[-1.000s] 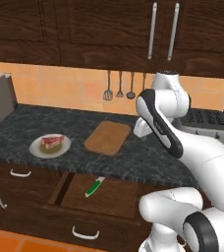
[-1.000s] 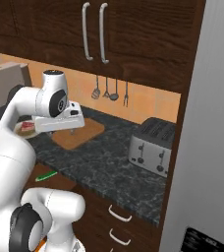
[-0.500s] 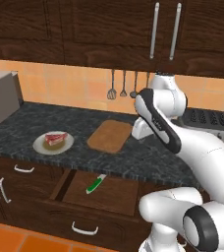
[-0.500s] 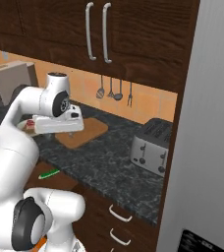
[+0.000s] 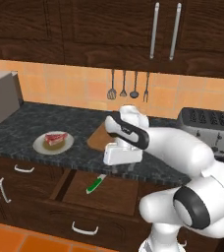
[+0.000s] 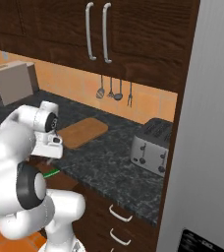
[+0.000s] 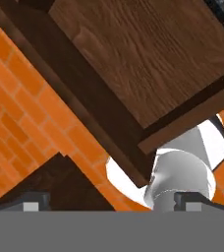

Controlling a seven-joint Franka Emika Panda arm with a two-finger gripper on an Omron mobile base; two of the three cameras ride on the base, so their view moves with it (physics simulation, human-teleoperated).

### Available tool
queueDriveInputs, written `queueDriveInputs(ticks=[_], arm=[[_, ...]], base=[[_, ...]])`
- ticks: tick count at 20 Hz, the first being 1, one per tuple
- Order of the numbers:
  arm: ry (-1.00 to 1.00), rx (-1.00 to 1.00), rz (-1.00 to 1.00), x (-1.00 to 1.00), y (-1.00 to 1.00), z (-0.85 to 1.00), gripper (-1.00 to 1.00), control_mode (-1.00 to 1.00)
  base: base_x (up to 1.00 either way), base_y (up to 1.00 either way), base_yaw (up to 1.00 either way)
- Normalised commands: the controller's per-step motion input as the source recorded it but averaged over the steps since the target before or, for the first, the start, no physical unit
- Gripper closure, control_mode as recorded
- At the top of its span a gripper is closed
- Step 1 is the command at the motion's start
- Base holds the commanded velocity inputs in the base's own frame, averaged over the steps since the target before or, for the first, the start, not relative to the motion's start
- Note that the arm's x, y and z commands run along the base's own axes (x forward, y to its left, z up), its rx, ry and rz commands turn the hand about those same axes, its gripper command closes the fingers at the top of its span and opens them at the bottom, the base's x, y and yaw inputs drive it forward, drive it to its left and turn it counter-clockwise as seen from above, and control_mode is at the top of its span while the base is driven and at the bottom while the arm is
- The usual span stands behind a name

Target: Pick up the knife from the drawer and place it on the cutting board. Then place the meat from the plate to the cutting board.

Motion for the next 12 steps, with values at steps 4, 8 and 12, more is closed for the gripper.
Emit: queueDriveInputs(ticks=[4, 8, 12], arm=[[0.4, 0.01, -0.03, -0.21, 0.65, -0.99, -1.0, -1.0], [0.23, 0.0, -0.08, -0.42, 0.43, -1.0, -1.0, -1.0], [0.0, 0.0, -0.1, -0.23, 0.38, -0.85, -1.0, -1.0]], base=[[0.0, 0.0, 0.0], [0.0, 0.0, 0.0], [0.0, 0.0, 0.0]])
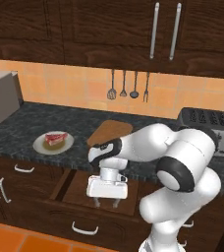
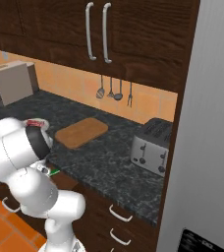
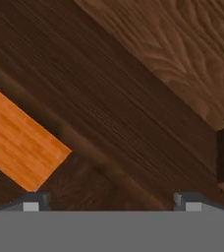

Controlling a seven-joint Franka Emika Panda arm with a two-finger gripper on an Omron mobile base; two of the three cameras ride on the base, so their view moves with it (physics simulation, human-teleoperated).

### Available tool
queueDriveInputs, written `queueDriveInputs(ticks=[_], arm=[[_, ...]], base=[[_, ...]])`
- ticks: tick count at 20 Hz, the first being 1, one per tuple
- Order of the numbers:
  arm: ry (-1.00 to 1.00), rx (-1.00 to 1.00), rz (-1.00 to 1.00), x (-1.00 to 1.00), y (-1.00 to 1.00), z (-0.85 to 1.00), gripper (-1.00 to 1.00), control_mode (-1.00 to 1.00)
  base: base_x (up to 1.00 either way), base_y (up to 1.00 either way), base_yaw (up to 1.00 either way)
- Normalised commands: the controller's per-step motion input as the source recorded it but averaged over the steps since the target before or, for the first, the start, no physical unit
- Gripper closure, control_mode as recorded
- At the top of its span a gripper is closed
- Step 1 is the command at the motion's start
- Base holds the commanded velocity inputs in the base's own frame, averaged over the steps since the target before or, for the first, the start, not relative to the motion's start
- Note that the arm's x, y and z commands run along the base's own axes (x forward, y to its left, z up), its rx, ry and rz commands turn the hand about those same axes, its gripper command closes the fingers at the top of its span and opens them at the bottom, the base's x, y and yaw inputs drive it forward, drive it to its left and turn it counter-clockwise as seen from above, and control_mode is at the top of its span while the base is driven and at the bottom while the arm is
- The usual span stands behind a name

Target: Pick up the knife from the drawer and place it on the cutting board. Then place the meat from the plate to the cutting board.

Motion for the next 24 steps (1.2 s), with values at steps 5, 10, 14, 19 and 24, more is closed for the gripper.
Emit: queueDriveInputs(ticks=[5, 10, 14, 19, 24], arm=[[-0.05, 0.0, -0.12, 0.0, 0.0, -0.34, -1.0, -1.0], [-0.03, 0.0, -0.04, -0.32, 0.27, -0.45, -1.0, -1.0], [-0.02, 0.01, 0.0, -0.96, 0.66, -0.29, -1.0, -1.0], [-0.18, 0.0, -0.01, -0.7, 0.41, 0.29, -1.0, -1.0], [-0.2, -0.01, -0.03, 0.65, -0.05, 0.89, -1.0, -1.0]], base=[[0.0, 0.0, 0.0], [0.0, 0.0, 0.0], [0.0, 0.0, 0.0], [0.0, 0.0, 0.0], [0.0, 0.0, 0.0]])
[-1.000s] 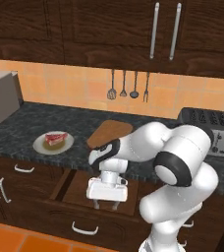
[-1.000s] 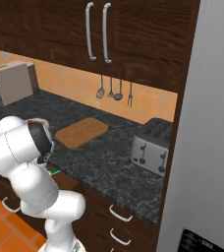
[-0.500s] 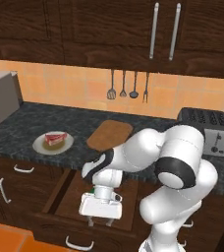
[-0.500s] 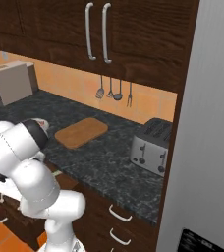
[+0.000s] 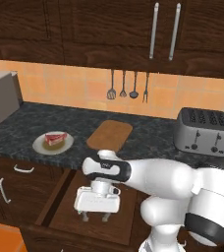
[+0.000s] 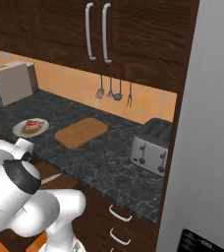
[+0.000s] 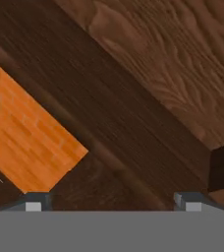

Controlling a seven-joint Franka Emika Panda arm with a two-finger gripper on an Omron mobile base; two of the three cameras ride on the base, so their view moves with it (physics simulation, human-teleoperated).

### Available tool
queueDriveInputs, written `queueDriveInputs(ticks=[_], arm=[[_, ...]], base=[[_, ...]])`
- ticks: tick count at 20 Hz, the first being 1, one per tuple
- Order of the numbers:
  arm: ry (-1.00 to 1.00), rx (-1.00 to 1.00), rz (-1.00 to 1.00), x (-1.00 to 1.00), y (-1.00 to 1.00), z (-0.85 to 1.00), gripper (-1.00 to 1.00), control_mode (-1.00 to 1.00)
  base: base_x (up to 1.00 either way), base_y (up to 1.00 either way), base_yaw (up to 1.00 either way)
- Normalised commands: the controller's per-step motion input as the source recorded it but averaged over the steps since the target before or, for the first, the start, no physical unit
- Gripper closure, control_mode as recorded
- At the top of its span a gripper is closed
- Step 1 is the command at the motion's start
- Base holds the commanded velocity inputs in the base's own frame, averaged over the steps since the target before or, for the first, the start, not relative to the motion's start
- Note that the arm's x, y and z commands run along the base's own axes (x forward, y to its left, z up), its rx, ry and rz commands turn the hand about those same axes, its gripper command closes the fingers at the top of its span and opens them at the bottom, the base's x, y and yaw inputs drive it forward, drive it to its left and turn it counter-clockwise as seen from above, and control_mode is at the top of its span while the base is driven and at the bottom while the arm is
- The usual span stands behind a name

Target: Pick up the knife from the drawer and place it on the cutting board. Then place the meat from the plate to the cutting board.

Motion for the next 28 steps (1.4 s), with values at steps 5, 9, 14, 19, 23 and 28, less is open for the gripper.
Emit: queueDriveInputs(ticks=[5, 9, 14, 19, 23, 28], arm=[[-0.16, -0.2, -0.29, 0.93, 0.24, -0.39, -1.0, -1.0], [-0.28, -0.24, -0.29, 0.66, 0.24, -0.28, -1.0, -1.0], [-0.03, -0.08, -0.22, 0.67, 0.01, -0.12, -1.0, -1.0], [0.0, -0.02, -0.13, 0.46, -0.02, -0.43, -1.0, -1.0], [0.0, -0.05, -0.11, 0.57, 0.0, -0.46, -1.0, -1.0], [0.0, -0.04, -0.08, 0.4, 0.0, -0.37, -1.0, -1.0]], base=[[0.0, 0.0, 0.0], [0.0, 0.0, 0.0], [0.0, 0.0, 0.0], [0.0, 0.0, 0.0], [0.0, 0.0, 0.0], [0.0, 0.0, 0.0]])
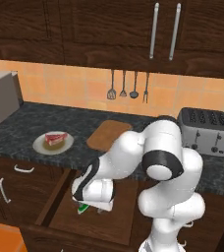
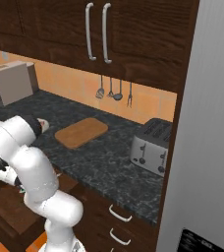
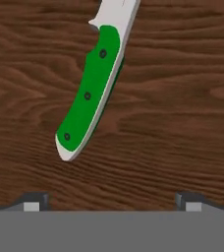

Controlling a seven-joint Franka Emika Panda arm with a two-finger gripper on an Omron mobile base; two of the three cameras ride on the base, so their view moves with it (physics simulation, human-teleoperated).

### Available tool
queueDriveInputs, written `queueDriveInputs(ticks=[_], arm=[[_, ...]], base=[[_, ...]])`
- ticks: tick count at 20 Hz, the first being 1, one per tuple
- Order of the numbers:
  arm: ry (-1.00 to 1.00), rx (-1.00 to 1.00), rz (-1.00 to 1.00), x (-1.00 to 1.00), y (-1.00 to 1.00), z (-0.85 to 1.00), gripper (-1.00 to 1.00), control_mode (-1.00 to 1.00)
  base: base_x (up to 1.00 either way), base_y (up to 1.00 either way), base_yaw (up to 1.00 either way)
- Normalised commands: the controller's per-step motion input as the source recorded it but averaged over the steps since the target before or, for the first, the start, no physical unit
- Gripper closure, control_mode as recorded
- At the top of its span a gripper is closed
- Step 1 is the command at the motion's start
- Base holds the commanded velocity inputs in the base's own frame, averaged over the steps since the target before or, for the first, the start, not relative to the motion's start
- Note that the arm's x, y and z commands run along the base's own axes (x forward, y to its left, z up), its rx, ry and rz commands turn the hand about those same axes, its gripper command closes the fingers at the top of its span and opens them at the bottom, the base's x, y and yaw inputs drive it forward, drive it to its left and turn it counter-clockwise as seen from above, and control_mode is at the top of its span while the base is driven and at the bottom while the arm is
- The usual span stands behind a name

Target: Pick up the knife from the drawer and place it on the cutting board. Then place the meat from the plate to the cutting board.

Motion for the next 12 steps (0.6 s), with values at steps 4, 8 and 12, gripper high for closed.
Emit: queueDriveInputs(ticks=[4, 8, 12], arm=[[0.0, -0.02, -0.08, 0.53, 0.0, -0.21, -1.0, -1.0], [0.0, -0.01, -0.08, 0.54, 0.01, -0.05, -1.0, -1.0], [0.0, -0.03, -0.11, 0.49, 0.16, 0.02, -1.0, -1.0]], base=[[0.0, 0.0, 0.0], [0.0, 0.0, 0.0], [0.0, 0.0, 0.0]])
